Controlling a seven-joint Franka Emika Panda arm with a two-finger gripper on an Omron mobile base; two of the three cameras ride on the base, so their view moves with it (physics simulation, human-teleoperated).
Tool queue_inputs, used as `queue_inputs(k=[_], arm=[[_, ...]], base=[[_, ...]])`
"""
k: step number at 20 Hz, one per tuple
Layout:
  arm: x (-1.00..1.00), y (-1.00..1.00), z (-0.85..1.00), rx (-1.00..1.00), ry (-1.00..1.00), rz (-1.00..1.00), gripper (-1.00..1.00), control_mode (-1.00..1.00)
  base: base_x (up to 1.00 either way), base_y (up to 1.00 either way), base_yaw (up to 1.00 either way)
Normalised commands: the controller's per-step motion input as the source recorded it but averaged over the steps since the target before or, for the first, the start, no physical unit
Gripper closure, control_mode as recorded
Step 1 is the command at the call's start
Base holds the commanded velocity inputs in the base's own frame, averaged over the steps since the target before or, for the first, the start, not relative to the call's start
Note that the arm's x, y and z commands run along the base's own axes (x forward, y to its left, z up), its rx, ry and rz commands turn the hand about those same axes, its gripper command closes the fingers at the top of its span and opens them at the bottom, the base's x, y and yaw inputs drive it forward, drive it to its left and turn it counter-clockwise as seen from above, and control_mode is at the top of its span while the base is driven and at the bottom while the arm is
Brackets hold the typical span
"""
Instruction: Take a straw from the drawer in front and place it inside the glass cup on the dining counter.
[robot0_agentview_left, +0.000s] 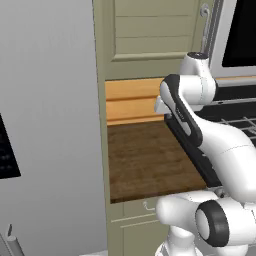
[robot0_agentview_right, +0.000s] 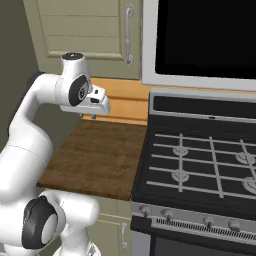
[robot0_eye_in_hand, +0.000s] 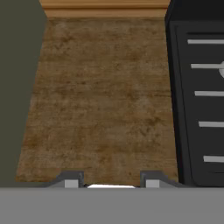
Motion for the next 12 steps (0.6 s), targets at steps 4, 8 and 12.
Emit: queue_inputs(k=[4,8,12], arm=[[0.0,0.0,0.0,0.0,0.0,0.0,-1.0,1.0],[0.0,0.0,0.0,0.0,0.0,0.0,-1.0,1.0],[0.0,0.0,0.0,0.0,0.0,0.0,-1.0,1.0]], base=[[-0.12,0.02,0.0],[-1.0,0.02,-0.01],[-0.69,-0.09,0.03]])
